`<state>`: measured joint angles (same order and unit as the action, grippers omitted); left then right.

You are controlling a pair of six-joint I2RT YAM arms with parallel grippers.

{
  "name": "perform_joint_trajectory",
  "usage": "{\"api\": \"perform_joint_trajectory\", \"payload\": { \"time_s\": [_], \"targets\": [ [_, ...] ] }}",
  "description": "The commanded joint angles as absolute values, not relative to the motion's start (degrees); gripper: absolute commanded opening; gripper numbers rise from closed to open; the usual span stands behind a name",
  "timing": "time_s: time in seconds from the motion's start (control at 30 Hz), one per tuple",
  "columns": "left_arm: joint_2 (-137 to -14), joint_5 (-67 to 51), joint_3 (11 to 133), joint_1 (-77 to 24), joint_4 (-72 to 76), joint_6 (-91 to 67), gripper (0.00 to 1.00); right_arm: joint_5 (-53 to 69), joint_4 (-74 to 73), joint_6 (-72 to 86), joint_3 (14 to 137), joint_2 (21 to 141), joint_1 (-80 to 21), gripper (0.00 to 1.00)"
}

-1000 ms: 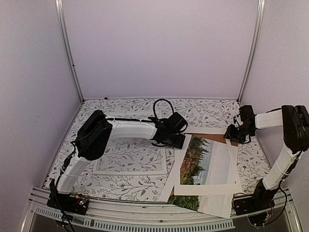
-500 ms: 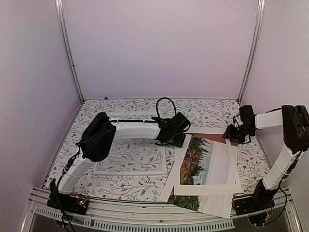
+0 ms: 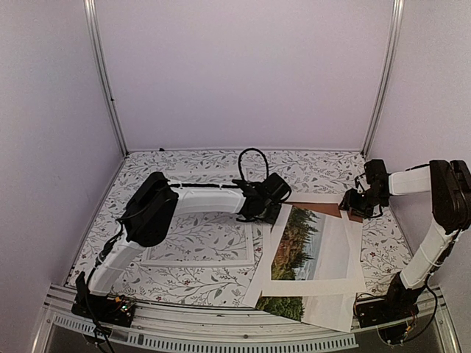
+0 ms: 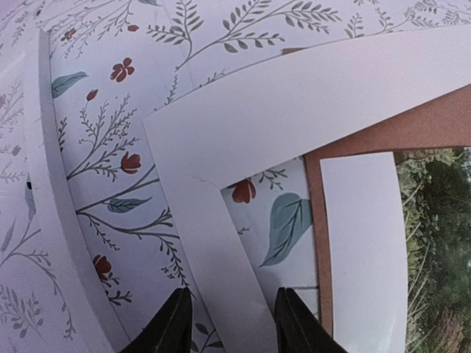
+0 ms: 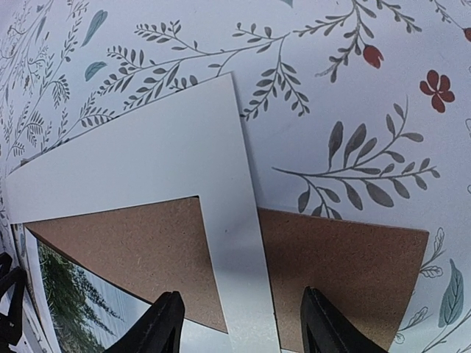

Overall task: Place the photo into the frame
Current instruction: Pick up the mat board from the photo.

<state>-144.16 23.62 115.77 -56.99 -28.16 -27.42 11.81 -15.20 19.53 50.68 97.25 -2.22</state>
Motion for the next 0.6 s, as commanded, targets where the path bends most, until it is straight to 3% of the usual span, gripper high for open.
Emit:
{"api": "perform_joint_trajectory", "payload": {
  "time_s": [0.0, 0.23, 0.57],
  "targets": [
    [-146.98, 21.70, 113.53, -56.14, -32.92, -26.55, 0.40, 11.09, -17.08, 19.60, 52.28, 96.45, -2.37, 0.58],
    [-143.57, 14.11, 109.17, -54.10, -28.21, -28.53, 0.38, 11.05, -18.55, 18.90, 54.62, 96.15, -2.37, 0.60],
    [-141.31, 13.41, 107.28, -53.13, -26.63, -28.47, 0.34, 11.58, -19.33, 18.63, 56.94, 96.48, -2.37, 0.61]
  ]
}}
